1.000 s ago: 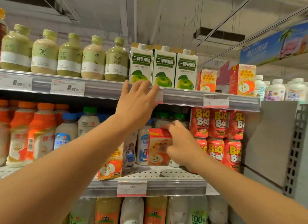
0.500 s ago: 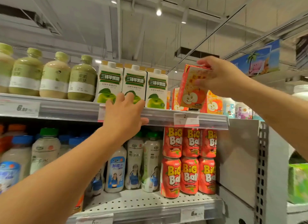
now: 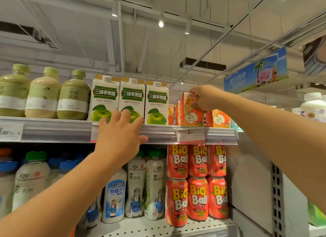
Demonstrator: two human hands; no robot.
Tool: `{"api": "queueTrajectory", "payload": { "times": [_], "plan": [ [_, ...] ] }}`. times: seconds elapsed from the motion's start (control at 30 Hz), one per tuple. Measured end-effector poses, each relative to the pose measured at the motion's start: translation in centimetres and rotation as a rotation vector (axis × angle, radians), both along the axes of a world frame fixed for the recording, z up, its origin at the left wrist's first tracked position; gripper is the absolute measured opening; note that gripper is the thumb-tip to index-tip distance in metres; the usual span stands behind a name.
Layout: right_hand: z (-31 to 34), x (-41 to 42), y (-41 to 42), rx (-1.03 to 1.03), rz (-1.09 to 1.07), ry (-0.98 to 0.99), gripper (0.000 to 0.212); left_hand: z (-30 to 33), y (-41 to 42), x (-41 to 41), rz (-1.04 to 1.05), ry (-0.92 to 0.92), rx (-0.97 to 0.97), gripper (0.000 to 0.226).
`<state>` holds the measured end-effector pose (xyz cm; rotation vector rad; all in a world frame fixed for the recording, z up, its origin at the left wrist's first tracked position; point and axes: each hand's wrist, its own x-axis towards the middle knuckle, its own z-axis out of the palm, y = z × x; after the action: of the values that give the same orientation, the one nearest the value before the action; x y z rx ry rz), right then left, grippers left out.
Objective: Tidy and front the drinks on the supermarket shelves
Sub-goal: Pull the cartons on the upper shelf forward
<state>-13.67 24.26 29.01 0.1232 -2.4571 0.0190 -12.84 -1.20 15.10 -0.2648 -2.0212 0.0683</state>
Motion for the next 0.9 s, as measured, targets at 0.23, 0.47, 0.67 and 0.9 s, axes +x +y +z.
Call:
{"api": "queueTrajectory", "payload": {
  "times": [0.23, 0.47, 0.67, 0.9],
  "plan": [
    [1.4, 0.9, -1.2, 0.081, -0.027, 0.031, 0.067, -0.1, 0.0, 0.0, -0.009, 0.013, 0.006, 0.047],
    [-1.5, 0.1, -1.8, 0.199, 0.043, 0.08, 0.094, -0.2, -0.1, 0.0, -0.034, 0.037, 0.013, 0.048],
    [-1.9, -0.3, -0.5, 0.181, 0.051, 0.133, 0.09, -0.4, -0.2, -0.1, -0.025, 0.058, 0.006, 0.049],
    [-2.0, -1.2, 0.6, 0.178, 0.022, 0.142, 0.091, -0.4, -0.3, -0.2, -0.024, 0.054, 0.005, 0.049]
  ]
}}
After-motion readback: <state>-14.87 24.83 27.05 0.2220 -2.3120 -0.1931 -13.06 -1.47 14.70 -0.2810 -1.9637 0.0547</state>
